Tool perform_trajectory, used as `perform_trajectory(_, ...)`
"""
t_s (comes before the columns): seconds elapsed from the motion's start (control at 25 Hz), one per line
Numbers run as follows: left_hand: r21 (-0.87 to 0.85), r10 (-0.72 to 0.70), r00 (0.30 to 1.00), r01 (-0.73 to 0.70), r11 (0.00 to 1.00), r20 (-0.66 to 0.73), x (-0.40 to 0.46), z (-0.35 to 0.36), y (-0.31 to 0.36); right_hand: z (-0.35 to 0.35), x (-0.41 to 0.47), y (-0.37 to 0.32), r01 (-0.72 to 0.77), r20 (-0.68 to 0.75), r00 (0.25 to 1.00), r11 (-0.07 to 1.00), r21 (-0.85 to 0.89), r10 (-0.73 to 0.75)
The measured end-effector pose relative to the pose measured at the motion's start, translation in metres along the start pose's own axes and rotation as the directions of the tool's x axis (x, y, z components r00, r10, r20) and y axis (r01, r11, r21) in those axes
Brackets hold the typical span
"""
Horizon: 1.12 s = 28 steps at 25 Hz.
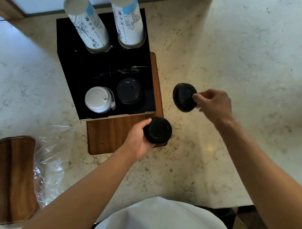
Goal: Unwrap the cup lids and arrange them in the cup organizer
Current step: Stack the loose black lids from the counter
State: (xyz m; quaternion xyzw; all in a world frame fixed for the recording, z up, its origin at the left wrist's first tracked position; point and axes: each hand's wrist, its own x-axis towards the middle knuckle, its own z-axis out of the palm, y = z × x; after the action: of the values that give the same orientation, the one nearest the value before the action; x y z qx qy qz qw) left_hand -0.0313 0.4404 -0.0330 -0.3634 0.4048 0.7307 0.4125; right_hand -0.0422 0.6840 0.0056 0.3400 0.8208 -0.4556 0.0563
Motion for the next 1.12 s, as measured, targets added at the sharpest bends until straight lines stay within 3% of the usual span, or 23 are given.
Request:
perform_trajectory(0.08,0.006,0.011,0.999,-0.012,1.000,0.030,-0.005,-0.001,-0.002,0.015,-0.042,-0.001,-0.019,0.072,0.997,0.998,0.063,0.014)
perform_trajectory(0.2,-0.010,0.038,0.994,-0.037,0.999,0.106,-0.015,-0.001,-0.004,0.040,-0.085,-0.003,0.044,0.077,0.996,0.999,-0.024,-0.042)
perform_trajectory(0.44,0.045,0.104,0.993,-0.107,0.993,0.061,-0.043,-0.014,-0.010,0.065,-0.114,0.003,0.014,0.194,0.981,0.997,-0.075,0.001)
perform_trajectory(0.72,0.045,0.167,0.983,-0.171,0.984,0.072,-0.069,-0.037,-0.017,0.077,-0.135,0.004,-0.159,0.290,0.952,0.969,0.188,0.099)
perform_trajectory(1.12,0.073,0.252,0.961,-0.261,0.963,0.112,-0.083,-0.052,-0.007,0.081,-0.151,-0.011,-0.128,0.380,0.924,0.895,0.428,-0.049)
